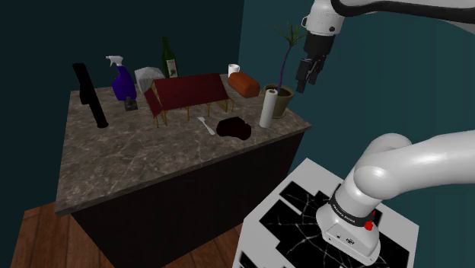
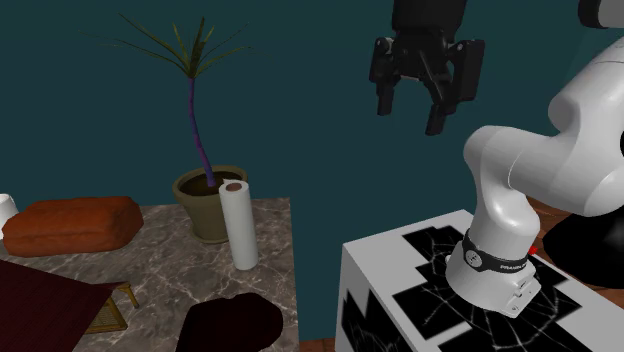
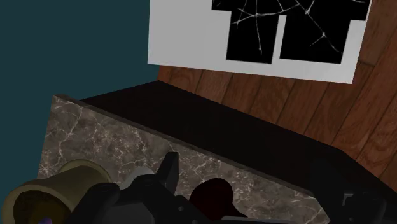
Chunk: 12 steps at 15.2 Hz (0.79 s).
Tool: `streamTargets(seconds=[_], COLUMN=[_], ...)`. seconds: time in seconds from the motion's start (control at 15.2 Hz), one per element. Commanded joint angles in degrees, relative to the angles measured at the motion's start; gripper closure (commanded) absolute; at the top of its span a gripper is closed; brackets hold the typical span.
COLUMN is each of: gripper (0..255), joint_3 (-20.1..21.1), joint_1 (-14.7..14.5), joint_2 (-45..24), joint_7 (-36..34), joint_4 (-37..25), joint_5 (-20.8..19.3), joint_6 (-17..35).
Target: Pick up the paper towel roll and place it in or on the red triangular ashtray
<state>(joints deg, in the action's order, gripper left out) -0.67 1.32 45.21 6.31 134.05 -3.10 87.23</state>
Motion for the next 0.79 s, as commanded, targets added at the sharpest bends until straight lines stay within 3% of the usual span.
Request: streamTargets(seconds=[0.0,0.73], gripper=[0,0], joint_3=[0.00,-5.27], joint_1=[0.00,3.83], joint_2=[0.00,-19.56], joint_7=[0.00,-0.83], joint_4=[0.00,-5.06], joint_5=[0.00,-1.76], joint_6=[0.00,15.96])
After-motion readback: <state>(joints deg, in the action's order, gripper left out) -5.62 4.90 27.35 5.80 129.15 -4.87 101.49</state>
